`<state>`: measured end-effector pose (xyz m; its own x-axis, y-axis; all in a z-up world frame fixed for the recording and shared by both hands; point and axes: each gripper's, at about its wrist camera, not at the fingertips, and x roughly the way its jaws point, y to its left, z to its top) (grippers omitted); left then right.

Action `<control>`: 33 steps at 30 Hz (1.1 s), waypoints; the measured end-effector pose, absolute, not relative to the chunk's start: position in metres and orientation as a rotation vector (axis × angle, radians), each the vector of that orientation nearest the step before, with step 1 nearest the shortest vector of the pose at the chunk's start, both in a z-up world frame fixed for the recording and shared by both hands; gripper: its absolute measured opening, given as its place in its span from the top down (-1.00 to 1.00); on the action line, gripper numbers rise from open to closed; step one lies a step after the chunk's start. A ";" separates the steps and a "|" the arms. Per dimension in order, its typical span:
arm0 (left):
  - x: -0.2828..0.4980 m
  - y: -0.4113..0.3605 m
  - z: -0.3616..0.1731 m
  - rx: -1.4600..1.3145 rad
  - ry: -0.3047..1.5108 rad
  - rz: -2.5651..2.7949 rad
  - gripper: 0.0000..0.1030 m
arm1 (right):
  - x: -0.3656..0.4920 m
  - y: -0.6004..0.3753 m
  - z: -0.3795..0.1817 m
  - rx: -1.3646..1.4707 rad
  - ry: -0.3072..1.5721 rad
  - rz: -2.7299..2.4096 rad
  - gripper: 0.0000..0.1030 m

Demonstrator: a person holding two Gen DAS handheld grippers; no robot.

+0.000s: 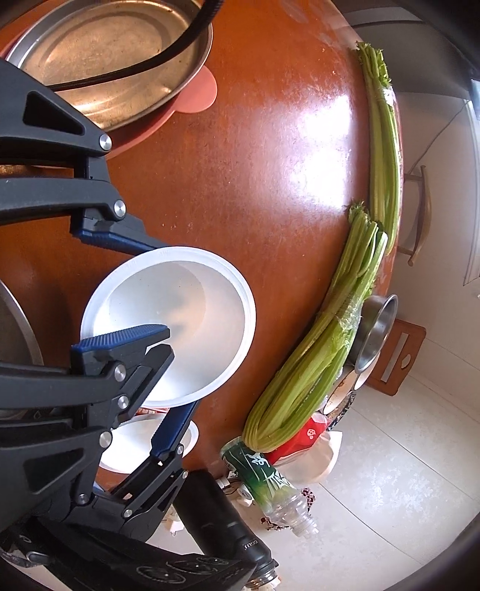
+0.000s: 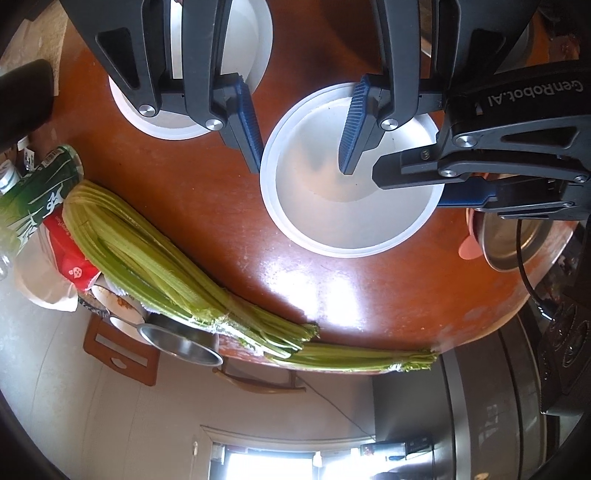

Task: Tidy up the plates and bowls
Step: 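Grasp the rim of a red-and-white paper bowl with the left tool, then carry the paper bowl with the left tool and lower it into the steel bowl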

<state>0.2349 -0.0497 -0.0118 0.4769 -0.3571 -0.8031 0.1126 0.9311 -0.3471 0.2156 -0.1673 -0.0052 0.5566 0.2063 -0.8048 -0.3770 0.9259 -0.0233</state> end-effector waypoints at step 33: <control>0.137 -0.049 0.054 -0.206 0.891 -0.299 0.28 | 0.121 -0.169 0.060 -0.165 0.792 0.364 0.14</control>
<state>0.1373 -0.0495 0.0541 0.5915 -0.3396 -0.7313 0.1700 0.9391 -0.2985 0.1213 -0.1685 0.0602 0.6448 0.2567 -0.7200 -0.3793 0.9252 -0.0098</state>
